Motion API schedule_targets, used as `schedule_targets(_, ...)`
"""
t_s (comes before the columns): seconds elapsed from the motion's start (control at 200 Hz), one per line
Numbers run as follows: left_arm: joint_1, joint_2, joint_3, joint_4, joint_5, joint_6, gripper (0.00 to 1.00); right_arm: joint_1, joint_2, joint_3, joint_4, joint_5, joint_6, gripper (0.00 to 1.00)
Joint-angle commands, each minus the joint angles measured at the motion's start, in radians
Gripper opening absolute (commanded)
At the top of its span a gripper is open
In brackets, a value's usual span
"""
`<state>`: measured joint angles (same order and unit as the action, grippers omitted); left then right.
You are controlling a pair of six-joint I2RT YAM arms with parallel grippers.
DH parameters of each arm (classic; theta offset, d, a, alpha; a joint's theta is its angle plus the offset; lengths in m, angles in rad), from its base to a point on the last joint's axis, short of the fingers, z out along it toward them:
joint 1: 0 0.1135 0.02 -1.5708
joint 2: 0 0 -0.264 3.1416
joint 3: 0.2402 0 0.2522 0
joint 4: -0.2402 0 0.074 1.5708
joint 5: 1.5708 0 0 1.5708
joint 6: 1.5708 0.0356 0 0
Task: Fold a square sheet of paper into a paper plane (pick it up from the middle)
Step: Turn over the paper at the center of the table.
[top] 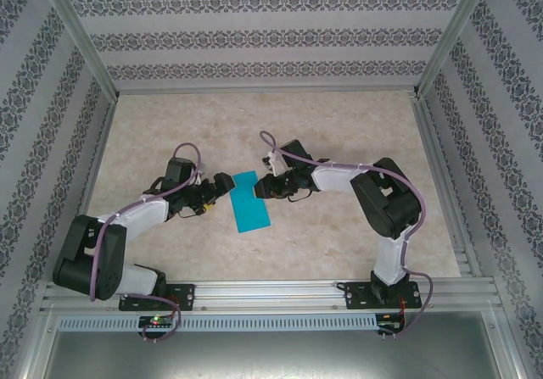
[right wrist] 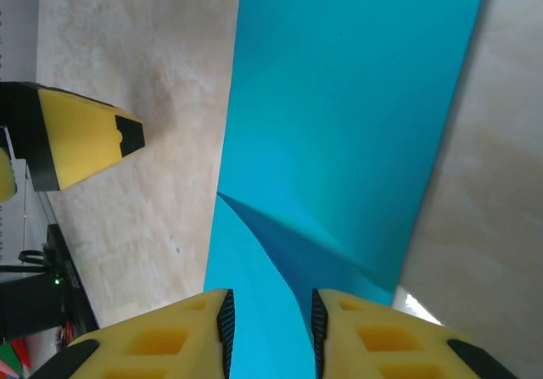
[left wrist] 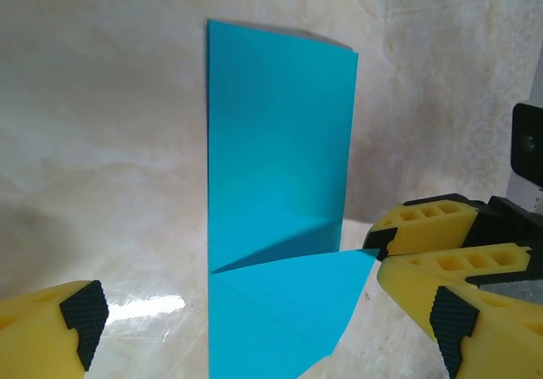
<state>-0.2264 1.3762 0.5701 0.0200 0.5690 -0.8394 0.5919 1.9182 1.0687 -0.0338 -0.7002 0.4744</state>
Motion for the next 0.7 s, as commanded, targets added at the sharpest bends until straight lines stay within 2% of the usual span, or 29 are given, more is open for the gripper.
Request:
schedule_targets(0.0,-0.018,0.018,-0.003,0.046,0.040,-0.033,1.00,0.009,0.028,0.025,-0.027,-0.039,-0.073,0.32)
schedule_targets(0.13,-0.025,0.029,0.008,0.044,0.062,-0.036,1.00,0.009,0.033,0.021,-0.028,-0.037,-0.102,0.27)
schedule_targets(0.355,-0.060,0.037,0.013,0.064,0.084,-0.065,1.00,-0.002,0.010,-0.033,0.083,-0.014,-0.051,0.06)
schedule_targets(0.55,-0.095,0.042,0.002,0.106,0.077,-0.087,0.99,-0.025,-0.005,-0.092,0.191,-0.026,0.022,0.02)
schedule_targets(0.694,-0.106,0.045,-0.007,0.127,0.084,-0.100,0.93,-0.038,-0.008,-0.121,0.247,-0.018,0.069,0.02)
